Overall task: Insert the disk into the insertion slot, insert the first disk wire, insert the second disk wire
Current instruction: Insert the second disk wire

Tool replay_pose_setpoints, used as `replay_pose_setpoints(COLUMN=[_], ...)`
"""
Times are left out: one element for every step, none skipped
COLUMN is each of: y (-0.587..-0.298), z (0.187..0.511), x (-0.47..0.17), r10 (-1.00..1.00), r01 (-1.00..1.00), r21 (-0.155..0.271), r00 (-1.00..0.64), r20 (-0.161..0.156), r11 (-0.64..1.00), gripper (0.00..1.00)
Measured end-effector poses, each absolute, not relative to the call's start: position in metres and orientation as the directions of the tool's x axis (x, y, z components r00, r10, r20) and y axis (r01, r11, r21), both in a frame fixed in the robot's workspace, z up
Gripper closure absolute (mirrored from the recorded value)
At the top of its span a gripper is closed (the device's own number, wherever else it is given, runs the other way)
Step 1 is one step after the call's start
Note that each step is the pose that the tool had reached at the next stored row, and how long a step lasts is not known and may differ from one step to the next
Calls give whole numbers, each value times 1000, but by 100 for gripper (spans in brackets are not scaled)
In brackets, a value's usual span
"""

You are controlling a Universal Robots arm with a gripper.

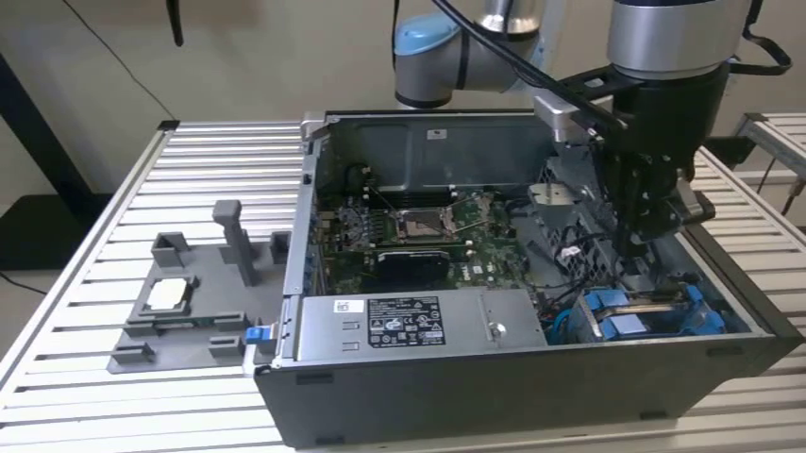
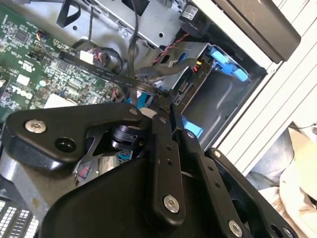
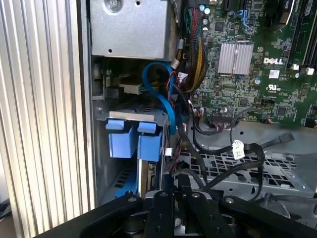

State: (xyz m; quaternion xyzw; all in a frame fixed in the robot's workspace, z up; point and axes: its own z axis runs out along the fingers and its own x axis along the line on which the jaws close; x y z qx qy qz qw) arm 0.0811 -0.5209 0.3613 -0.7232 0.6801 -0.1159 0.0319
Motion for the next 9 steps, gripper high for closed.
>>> replay_pose_setpoints(y=[-522, -524, -525, -527, -528, -530, -532, -533, -535], z=[361, 360, 360, 360, 359, 359, 359, 359, 359], x=[82, 84, 85, 86, 87, 88, 89, 90, 91], r10=[-991, -991, -991, -991, -991, -991, -991, -991, -991], r01=[-977, -978, -978, -979, -980, -981, -981, -982, -983], r21=[-201, -197, -194, -190, -186, -182, -178, -174, -170], r00=[48, 49, 49, 50, 50, 51, 51, 51, 52], r20=[124, 124, 124, 124, 123, 123, 123, 123, 123], r11=[-73, -73, -73, -73, -73, -73, -73, -73, -73], gripper=[84, 84, 84, 84, 84, 84, 84, 84, 84])
